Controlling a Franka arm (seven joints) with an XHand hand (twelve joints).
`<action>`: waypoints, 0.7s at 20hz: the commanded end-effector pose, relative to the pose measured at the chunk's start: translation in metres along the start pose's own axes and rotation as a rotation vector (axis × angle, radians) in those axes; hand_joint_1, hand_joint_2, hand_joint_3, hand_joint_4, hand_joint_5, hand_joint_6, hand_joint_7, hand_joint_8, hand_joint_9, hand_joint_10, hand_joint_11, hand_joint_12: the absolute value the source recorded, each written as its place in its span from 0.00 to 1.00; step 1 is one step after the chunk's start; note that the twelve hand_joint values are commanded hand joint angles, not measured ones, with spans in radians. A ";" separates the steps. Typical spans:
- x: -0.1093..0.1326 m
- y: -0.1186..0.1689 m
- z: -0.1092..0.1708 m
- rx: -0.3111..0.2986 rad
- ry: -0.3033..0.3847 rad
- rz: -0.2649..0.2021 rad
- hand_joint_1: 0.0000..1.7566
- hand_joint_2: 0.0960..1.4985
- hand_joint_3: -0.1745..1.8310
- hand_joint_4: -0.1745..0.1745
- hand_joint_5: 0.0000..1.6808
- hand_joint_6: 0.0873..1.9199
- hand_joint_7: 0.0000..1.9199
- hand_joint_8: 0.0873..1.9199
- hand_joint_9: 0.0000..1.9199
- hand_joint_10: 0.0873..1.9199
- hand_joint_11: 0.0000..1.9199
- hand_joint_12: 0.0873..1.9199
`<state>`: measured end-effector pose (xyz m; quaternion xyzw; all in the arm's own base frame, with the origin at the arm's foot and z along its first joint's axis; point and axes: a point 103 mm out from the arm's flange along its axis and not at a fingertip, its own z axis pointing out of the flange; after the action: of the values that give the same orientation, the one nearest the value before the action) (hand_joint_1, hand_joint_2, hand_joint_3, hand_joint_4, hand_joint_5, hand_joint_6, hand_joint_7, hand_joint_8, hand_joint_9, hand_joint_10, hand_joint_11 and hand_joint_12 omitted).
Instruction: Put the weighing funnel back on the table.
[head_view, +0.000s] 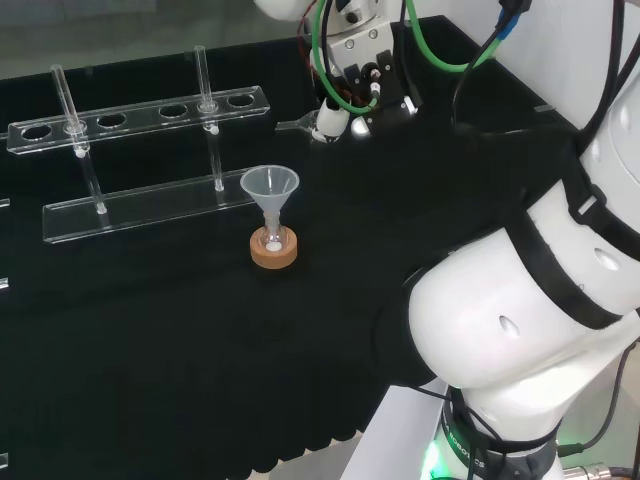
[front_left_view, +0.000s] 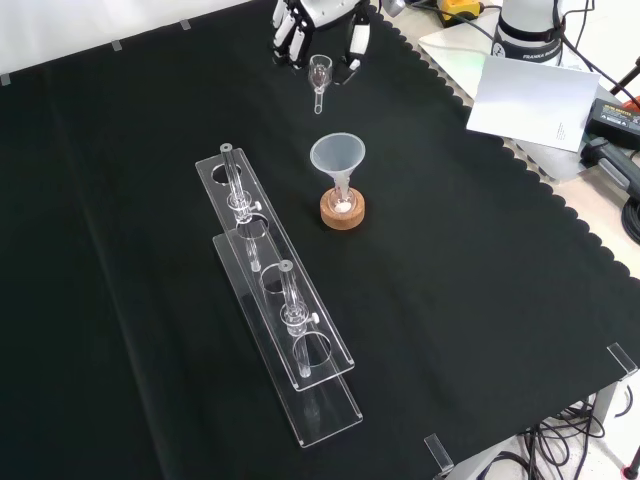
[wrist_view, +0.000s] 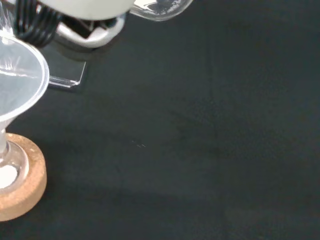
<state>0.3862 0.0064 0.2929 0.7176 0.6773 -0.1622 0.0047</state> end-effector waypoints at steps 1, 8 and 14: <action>-0.013 0.005 0.005 -0.013 0.095 0.002 0.64 0.39 0.41 1.00 0.78 0.29 0.38 0.29 0.60 0.02 0.50 0.47; -0.036 0.020 0.014 -0.024 0.172 0.010 0.64 0.39 0.41 1.00 0.78 0.29 0.38 0.29 0.60 0.02 0.49 0.47; -0.062 0.043 0.017 -0.044 0.177 0.004 0.64 0.39 0.41 1.00 0.78 0.29 0.38 0.29 0.60 0.02 0.49 0.47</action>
<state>0.4043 -0.0377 0.2834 0.7275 0.6783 -0.0943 -0.0407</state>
